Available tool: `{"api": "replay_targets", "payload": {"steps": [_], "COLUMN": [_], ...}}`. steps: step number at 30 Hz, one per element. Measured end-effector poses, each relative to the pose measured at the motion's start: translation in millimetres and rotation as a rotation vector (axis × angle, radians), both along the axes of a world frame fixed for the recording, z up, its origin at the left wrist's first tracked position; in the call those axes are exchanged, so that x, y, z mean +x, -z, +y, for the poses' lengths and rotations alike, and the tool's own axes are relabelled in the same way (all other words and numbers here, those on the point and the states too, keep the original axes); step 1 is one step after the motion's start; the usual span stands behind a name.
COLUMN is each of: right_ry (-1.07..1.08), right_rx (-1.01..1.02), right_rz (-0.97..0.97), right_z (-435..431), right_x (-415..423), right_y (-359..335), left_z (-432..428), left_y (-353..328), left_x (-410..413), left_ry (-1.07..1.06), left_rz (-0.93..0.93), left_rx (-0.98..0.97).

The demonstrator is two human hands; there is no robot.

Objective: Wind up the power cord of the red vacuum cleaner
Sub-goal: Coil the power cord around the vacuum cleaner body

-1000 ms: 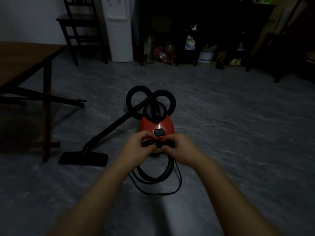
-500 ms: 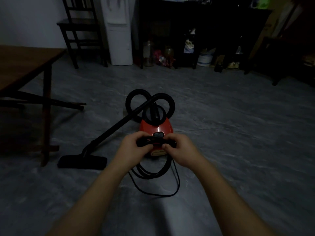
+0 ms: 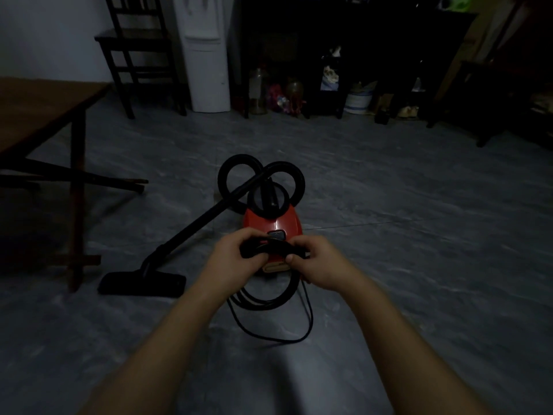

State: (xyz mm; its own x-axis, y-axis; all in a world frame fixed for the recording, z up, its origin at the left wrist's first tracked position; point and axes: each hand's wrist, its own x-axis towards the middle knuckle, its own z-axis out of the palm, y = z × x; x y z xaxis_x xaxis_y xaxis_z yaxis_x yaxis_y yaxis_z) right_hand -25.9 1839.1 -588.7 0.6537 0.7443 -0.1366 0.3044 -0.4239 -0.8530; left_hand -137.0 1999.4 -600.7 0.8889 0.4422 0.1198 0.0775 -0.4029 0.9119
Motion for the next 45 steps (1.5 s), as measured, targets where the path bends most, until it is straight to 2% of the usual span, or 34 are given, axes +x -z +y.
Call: {"api": "replay_targets", "payload": {"steps": [4, 8, 12, 18, 23, 29, 33, 36, 39, 45], "right_ry": [0.074, 0.148, 0.239, 0.233, 0.222, 0.216, 0.177, 0.118, 0.165, 0.172], "right_rx": [0.088, 0.135, 0.177, 0.147, 0.115, 0.05, 0.093, 0.074, 0.019, 0.078], "right_rz": [-0.018, -0.089, -0.187, -0.239, -0.301, -0.345, -0.347, -0.358, -0.377, -0.227], "right_z": [-4, -10, -13, -15, -15, -14, -8, -5, -6, -13], "right_x": [8, 14, 16, 10, 4, 1, -4, -7, -3, 1], "right_y": [0, 1, 0, -6, -9, -9, -12, -8, -3, -4], "left_z": [6, 6, 1, -6, -4, -1, -3, -8, -10, -8], "left_y": [5, 12, -3, -21, -25, -25, -24, -25, -28, -19], "left_x": [-6, -8, -4, -2, 1, -2, -5, -5, -3, -5], "left_ry": [-0.102, -0.046, -0.017, -0.079, -0.075, -0.055, -0.032, 0.009, -0.005, -0.021], "left_rz": [0.141, 0.295, 0.198, 0.025, -0.069, -0.043, 0.018, 0.023, -0.001, 0.021], "left_rx": [-0.046, -0.125, -0.271, -0.65, -0.866, -0.736, -0.625, -0.616, -0.609, -0.222]}}
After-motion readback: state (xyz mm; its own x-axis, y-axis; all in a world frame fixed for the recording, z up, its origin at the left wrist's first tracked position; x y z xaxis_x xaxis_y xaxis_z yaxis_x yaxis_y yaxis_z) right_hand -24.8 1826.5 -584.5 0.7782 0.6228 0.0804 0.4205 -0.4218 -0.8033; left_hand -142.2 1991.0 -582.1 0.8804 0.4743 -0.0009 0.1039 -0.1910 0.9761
